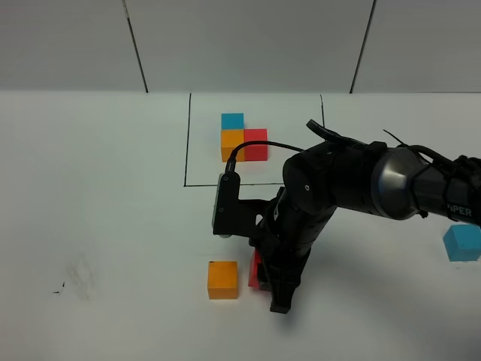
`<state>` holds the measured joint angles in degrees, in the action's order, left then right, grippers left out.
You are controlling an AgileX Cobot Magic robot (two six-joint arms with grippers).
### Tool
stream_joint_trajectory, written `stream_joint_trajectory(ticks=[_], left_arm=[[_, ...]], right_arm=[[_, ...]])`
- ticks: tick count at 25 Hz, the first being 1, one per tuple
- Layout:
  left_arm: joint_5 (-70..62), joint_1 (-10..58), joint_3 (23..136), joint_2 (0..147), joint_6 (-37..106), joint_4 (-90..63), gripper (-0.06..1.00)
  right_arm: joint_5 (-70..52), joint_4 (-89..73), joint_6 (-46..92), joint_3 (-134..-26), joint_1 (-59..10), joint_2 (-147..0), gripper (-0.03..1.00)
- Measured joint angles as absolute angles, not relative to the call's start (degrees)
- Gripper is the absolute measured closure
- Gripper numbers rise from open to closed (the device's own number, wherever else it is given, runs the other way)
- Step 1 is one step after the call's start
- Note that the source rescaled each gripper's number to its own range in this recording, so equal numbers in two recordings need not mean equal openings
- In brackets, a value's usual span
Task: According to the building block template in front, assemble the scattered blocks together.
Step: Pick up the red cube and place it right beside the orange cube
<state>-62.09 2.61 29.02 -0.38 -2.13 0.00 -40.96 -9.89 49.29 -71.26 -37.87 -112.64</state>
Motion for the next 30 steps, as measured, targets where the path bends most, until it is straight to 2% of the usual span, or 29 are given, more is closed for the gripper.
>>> stream_joint_trajectory(ticks=[19,30], left_arm=[[-62.09,2.61,29.02,-0.38,-2.13,0.0,0.44],[-62.09,2.61,29.02,-0.38,-2.13,0.0,0.44]], right_arm=[[-38.66,-11.44,51.96,-72.25,-38.41,-115.65,0.72],[-42.38,-11.21,51.89,-75.47,-39.47,-117.84,0.72]])
